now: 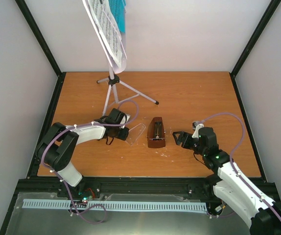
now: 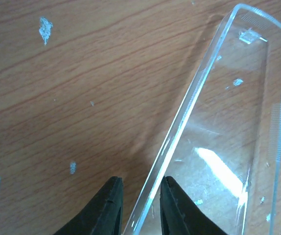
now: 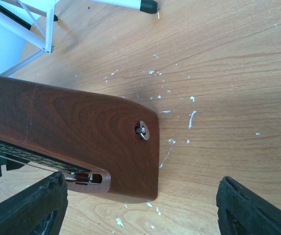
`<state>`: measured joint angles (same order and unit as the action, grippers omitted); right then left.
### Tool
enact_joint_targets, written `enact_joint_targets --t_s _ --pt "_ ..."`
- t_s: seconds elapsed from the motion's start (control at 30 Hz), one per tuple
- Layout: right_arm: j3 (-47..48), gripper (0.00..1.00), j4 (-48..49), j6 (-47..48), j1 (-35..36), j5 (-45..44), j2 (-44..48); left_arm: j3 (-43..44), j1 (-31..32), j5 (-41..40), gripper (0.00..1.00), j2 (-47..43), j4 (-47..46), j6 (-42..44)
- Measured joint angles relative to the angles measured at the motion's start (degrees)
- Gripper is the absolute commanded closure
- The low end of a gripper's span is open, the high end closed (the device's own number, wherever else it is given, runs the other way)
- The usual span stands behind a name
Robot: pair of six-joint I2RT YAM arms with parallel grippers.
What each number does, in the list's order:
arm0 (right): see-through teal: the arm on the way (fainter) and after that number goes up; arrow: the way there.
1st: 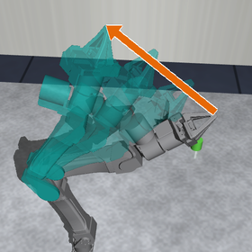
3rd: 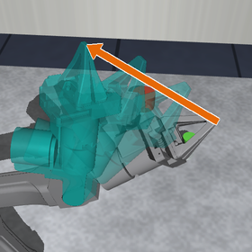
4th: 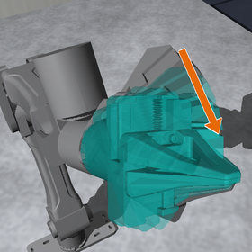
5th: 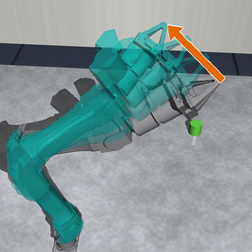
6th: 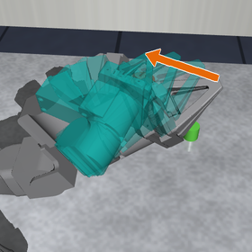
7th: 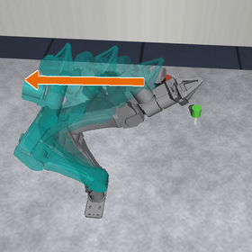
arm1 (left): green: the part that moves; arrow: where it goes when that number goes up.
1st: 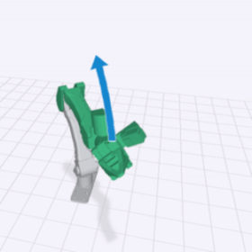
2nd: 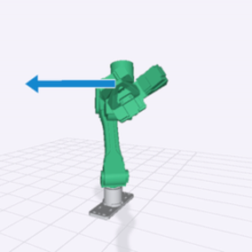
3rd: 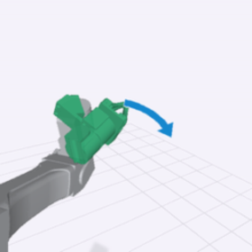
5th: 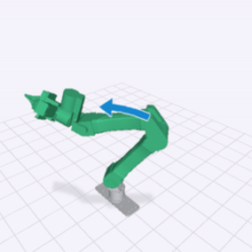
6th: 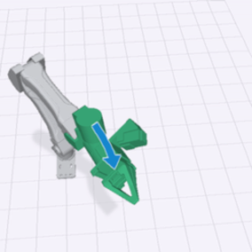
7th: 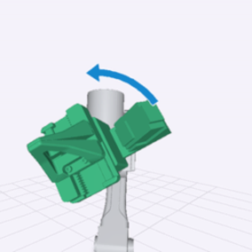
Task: Pack up the instrument practice props
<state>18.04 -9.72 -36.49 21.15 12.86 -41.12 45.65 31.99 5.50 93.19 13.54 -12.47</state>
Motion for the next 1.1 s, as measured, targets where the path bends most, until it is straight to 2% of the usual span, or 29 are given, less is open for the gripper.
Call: enact_joint_targets --t_s 0.2,0.3,0.37,0.63,0.77,0.97,1.1 --pt "0.0 0.18 0.1 -0.2 0.0 0.0 0.4 0.0 0.1 -0.3 0.8 0.4 0.3 0.0" --pt "0.0 0.18 0.0 -0.3 0.0 0.0 0.3 0.0 0.2 -0.7 0.72 0.4 0.5 0.0" --pt "0.0 0.18 -0.1 -0.4 0.0 0.0 0.3 0.0 0.2 -0.8 0.72 0.4 0.6 -0.1" --pt "-0.2 0.19 -1.2 -1.1 0.0 -0.2 3.3 0.9 0.4 -0.8 0.92 1.4 0.9 0.1" --pt "-0.2 0.18 -1.6 -1.1 0.0 -0.3 3.7 0.9 0.6 -0.8 0.99 1.4 0.9 -0.1" --pt "-0.2 0.18 -2.2 -1.1 0.0 -0.3 3.7 0.5 0.6 -1.3 1.0 0.1 1.1 -0.5" --pt "0.0 0.16 -3.0 -0.7 0.0 -0.3 4.0 -0.9 0.6 -1.5 1.0 -4.6 1.2 -1.2"
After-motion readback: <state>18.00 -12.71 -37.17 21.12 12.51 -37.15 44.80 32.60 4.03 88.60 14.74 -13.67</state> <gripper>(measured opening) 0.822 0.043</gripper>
